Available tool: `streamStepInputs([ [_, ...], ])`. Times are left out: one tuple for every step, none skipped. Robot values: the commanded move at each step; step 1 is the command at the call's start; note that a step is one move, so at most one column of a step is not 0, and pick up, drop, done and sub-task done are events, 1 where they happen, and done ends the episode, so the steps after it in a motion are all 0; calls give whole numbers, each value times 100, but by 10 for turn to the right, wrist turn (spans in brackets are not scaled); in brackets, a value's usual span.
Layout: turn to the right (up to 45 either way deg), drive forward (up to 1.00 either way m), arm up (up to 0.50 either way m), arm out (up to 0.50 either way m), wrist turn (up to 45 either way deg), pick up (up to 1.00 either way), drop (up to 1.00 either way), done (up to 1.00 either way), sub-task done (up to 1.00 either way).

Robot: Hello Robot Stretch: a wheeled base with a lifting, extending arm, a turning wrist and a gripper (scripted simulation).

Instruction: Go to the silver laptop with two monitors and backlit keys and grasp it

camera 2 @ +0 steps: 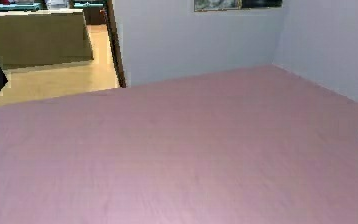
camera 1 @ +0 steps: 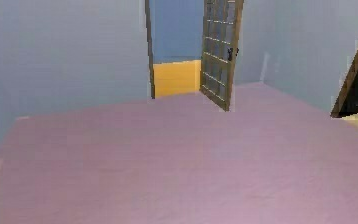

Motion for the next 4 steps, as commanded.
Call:
streamStepInputs([
  [0,100,0,0,0,0,0,0,0],
  [0,100,0,0,0,0,0,0,0],
  [0,100,0,0,0,0,0,0,0],
  [90,0,0,0,0,0,0,0,0],
])
